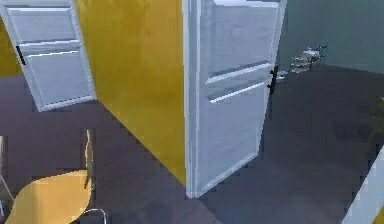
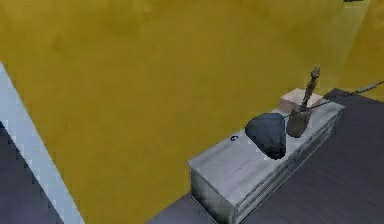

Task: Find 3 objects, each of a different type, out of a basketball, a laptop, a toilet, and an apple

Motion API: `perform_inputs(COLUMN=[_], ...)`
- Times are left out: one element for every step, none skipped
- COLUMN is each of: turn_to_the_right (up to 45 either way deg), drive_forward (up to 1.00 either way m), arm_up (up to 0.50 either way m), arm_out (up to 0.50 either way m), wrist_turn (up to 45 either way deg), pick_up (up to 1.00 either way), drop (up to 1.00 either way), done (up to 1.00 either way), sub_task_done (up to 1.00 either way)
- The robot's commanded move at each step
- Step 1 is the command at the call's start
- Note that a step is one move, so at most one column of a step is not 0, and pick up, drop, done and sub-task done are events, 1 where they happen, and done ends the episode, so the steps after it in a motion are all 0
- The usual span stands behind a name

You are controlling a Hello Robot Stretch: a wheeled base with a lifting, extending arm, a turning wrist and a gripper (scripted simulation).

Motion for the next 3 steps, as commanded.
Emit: perform_inputs(turn_to_the_right=[9.0, 0.0, 45.0], drive_forward=[0.00, 0.95, 0.00], arm_up=[0.00, 0.00, 0.00], arm_out=[0.00, 0.00, 0.00], wrist_turn=[0.0, 0.0, 0.0], pick_up=[0.00, 0.00, 0.00], drop=[0.00, 0.00, 0.00], done=[0.00, 0.00, 0.00], sub_task_done=[0.00, 0.00, 0.00])
